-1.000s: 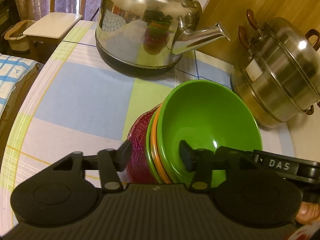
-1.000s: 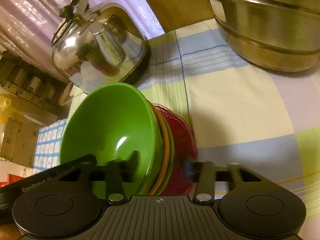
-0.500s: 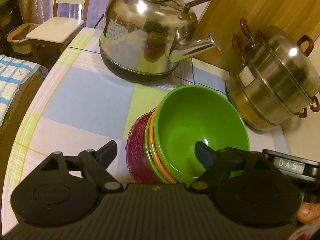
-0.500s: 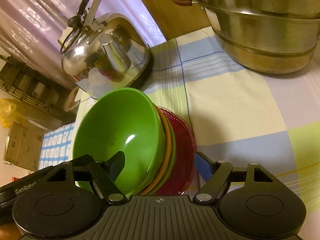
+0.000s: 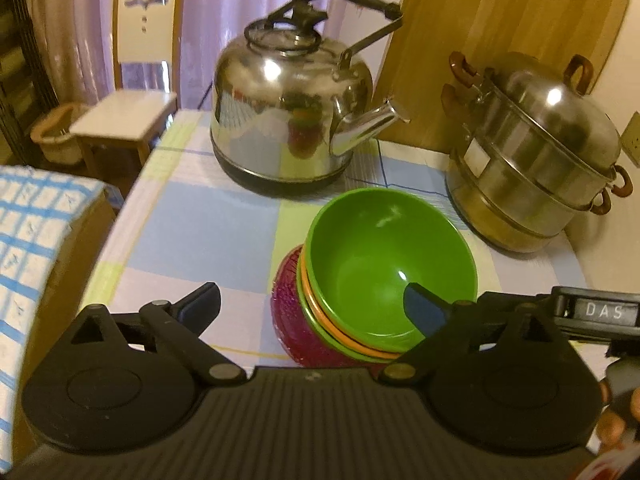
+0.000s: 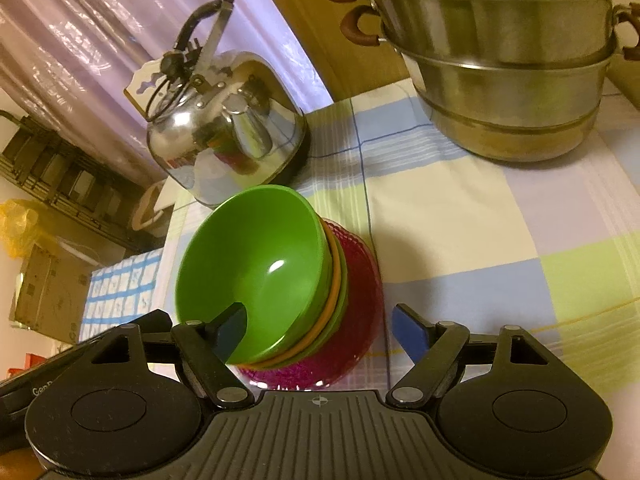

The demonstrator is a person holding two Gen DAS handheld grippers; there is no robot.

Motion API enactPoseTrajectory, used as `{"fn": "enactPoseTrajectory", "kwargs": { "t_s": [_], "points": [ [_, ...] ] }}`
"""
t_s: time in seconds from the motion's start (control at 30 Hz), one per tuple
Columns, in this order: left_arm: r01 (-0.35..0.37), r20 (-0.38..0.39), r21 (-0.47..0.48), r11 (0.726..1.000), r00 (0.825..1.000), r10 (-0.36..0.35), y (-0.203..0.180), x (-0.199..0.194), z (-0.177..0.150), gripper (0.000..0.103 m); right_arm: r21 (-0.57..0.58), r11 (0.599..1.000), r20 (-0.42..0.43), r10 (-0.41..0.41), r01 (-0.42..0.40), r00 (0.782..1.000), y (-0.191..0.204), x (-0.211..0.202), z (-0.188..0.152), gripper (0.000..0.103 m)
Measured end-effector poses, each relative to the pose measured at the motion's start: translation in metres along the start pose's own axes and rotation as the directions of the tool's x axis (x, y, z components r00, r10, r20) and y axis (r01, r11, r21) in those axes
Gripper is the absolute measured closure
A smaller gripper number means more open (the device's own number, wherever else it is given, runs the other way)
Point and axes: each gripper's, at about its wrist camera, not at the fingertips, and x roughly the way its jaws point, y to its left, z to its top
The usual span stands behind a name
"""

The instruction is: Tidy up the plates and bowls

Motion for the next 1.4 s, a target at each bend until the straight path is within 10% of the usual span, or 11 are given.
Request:
{"fn": "enactPoseTrajectory", "kwargs": {
  "t_s": [1.4],
  "points": [
    [-0.045, 0.163, 0.122, 0.991, 0.986, 0.025, -0.027, -0.157, -0.111, 0.006, -0.202, 0.978, 0.172, -0.010, 0.045, 0.985, 0.014, -0.143, -0.130, 0.024]
  ]
}}
